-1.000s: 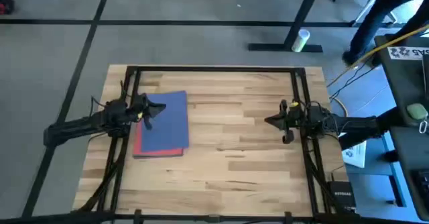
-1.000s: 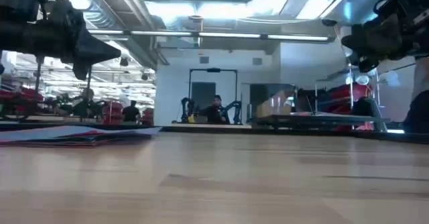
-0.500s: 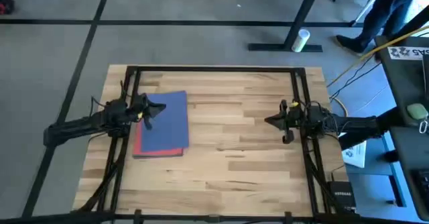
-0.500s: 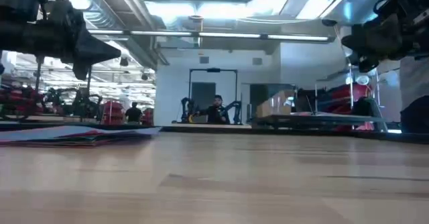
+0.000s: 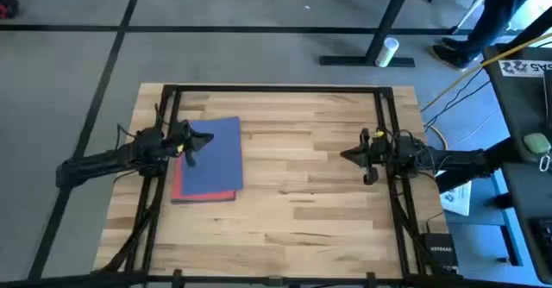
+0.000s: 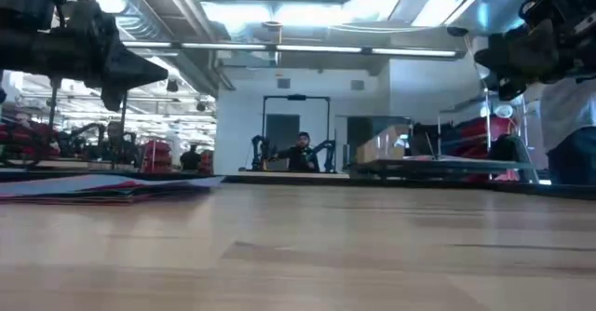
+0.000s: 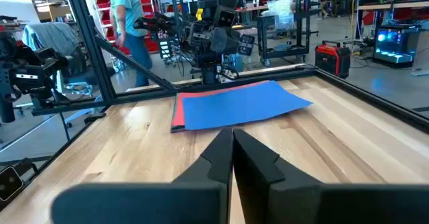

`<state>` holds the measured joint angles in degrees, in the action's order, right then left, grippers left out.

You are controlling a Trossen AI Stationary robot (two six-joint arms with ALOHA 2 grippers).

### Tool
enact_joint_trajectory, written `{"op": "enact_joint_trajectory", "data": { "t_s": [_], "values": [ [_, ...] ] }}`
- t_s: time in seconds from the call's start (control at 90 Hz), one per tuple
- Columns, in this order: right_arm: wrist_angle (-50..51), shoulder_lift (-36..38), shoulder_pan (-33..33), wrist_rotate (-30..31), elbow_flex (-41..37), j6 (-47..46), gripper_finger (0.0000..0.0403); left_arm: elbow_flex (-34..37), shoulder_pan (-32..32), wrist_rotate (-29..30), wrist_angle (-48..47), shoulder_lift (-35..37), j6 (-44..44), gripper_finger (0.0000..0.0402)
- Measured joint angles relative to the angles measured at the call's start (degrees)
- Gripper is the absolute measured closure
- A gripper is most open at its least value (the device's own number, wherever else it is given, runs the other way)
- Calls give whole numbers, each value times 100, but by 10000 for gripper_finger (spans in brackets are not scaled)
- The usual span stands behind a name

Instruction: Organize paper

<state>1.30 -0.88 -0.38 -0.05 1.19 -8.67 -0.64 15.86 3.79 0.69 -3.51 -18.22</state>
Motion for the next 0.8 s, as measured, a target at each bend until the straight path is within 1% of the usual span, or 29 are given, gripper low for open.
{"op": "enact_joint_trajectory", "data": {
  "t_s": [0.744, 0.8],
  "values": [
    [0, 0, 0, 0, 0, 2, 403, -2, 0, 0, 0, 0, 1, 402],
    [-2, 0, 0, 0, 0, 2, 403, 0, 7, 13, 0, 0, 117, 402]
  ]
}}
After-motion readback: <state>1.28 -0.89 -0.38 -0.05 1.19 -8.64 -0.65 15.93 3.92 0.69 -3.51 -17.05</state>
